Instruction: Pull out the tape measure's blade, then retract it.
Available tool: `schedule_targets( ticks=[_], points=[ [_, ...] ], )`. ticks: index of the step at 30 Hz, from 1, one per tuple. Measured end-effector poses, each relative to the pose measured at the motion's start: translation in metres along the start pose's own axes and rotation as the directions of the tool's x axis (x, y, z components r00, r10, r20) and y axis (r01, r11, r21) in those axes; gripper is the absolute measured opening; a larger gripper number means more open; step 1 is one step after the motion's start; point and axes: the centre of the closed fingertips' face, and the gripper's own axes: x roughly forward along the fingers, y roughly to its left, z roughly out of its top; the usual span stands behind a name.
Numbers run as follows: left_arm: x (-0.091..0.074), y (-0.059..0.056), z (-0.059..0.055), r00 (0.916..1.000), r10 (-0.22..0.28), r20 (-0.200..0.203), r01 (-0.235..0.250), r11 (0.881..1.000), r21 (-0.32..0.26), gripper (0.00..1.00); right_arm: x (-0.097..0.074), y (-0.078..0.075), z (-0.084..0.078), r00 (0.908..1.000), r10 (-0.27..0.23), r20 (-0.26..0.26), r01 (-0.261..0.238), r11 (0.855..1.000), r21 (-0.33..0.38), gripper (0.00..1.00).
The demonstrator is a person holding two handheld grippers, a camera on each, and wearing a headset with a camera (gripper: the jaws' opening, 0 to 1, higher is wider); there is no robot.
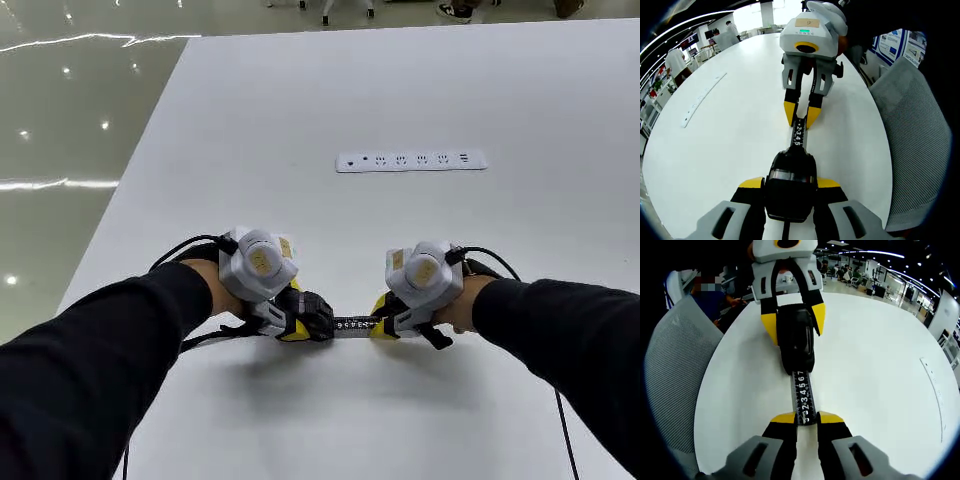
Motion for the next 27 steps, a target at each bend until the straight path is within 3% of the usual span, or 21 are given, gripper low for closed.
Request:
schedule_targets(
  ticks=[27],
  points=[
    [0.001, 0.000, 0.000, 1.0000, 0.001, 0.005, -0.001, 1.000, 0.029, 0.33, -0.019, -0.002, -0.027, 0.9997, -0.014, -0.019, 0.015, 0.999, 0.034, 0.10]
  ],
)
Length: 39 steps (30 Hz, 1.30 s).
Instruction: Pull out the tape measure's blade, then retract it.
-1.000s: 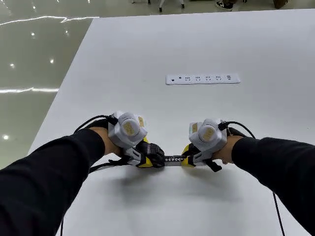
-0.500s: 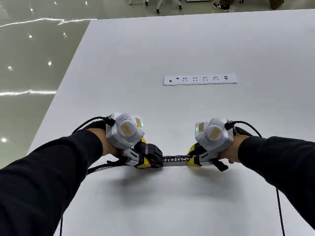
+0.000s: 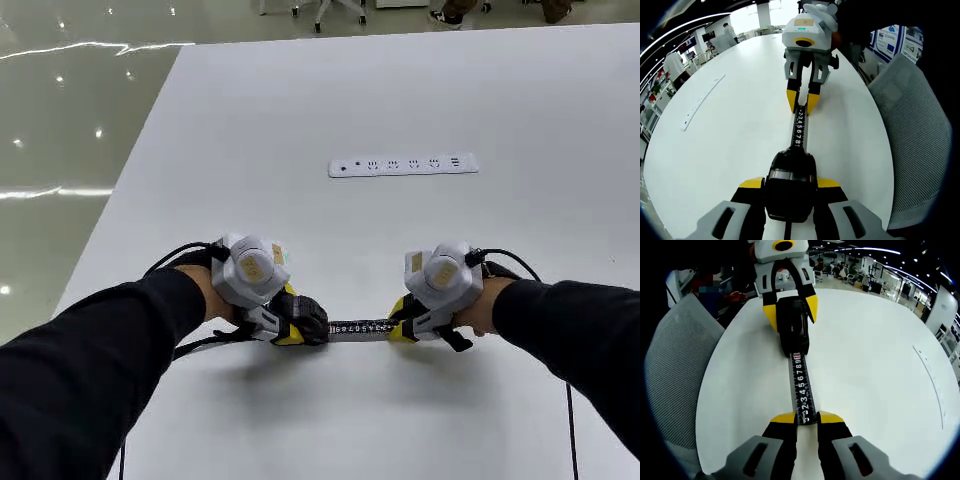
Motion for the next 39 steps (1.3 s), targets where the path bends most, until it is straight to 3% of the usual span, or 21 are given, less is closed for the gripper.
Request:
schedule_targets(
  ticks=[39],
  points=[
    [0.000, -0.001, 0.000, 0.9999, 0.007, 0.007, -0.007, 1.000, -0.002, 0.33, -0.019, -0.004, -0.026, 0.9998, -0.014, -0.012, 0.015, 1.000, 0.019, 0.10]
  ],
)
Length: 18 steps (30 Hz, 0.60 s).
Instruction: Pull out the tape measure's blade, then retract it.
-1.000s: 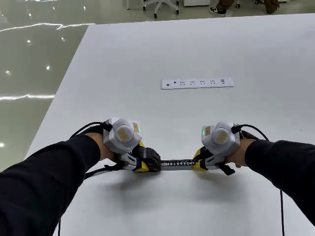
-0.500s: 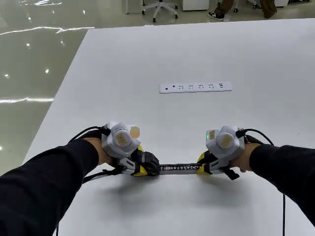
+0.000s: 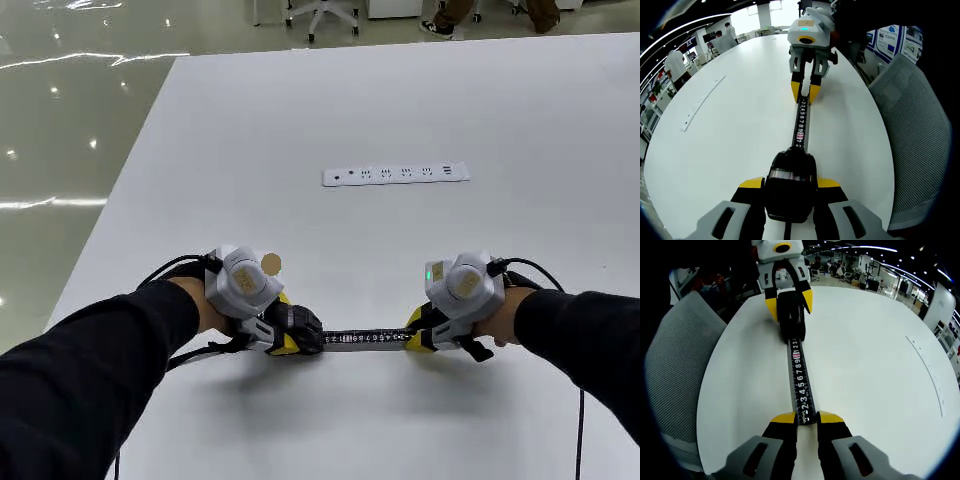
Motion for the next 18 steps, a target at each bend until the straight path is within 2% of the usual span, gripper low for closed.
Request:
schedule_targets(
  ticks=[18],
  points=[
    [0.000, -0.001, 0.000, 1.0000, 0.003, 0.003, -0.003, 1.000, -0.003, 0.33, -0.011, -0.001, -0.014, 1.0000, -0.008, -0.002, 0.008, 1.000, 0.008, 0.10]
  ],
)
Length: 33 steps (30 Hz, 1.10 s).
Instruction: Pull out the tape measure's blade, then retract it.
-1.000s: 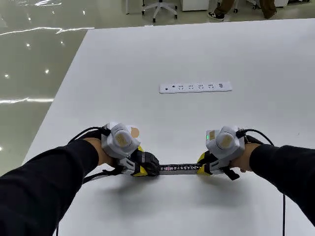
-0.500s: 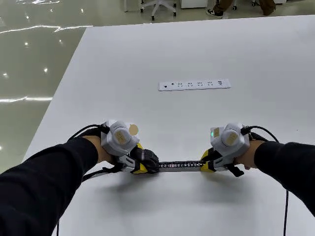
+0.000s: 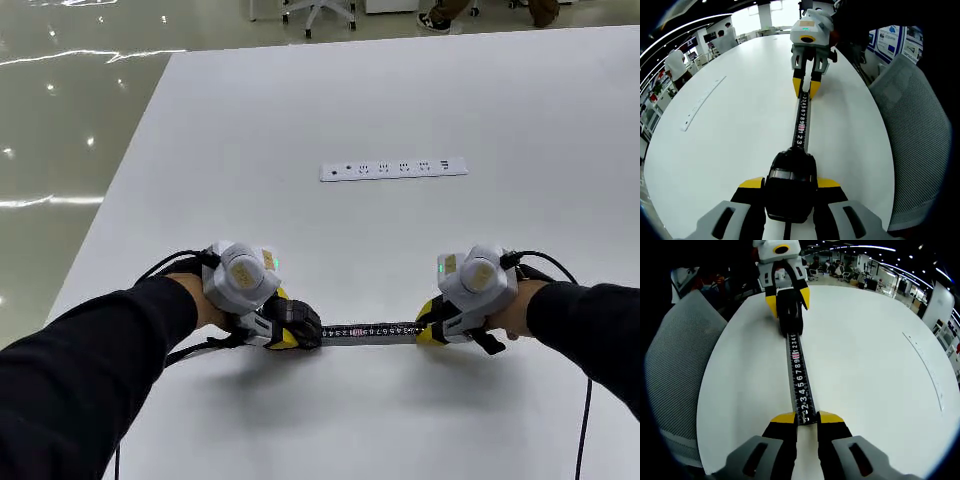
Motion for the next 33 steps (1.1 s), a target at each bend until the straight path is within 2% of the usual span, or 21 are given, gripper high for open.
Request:
schedule_targets(
  ticks=[33],
  points=[
    [0.000, 0.000, 0.001, 1.0000, 0.007, 0.001, -0.007, 1.000, -0.004, 0.33, -0.020, -0.006, -0.027, 0.9997, -0.018, -0.018, 0.018, 1.000, 0.023, 0.10]
  ],
)
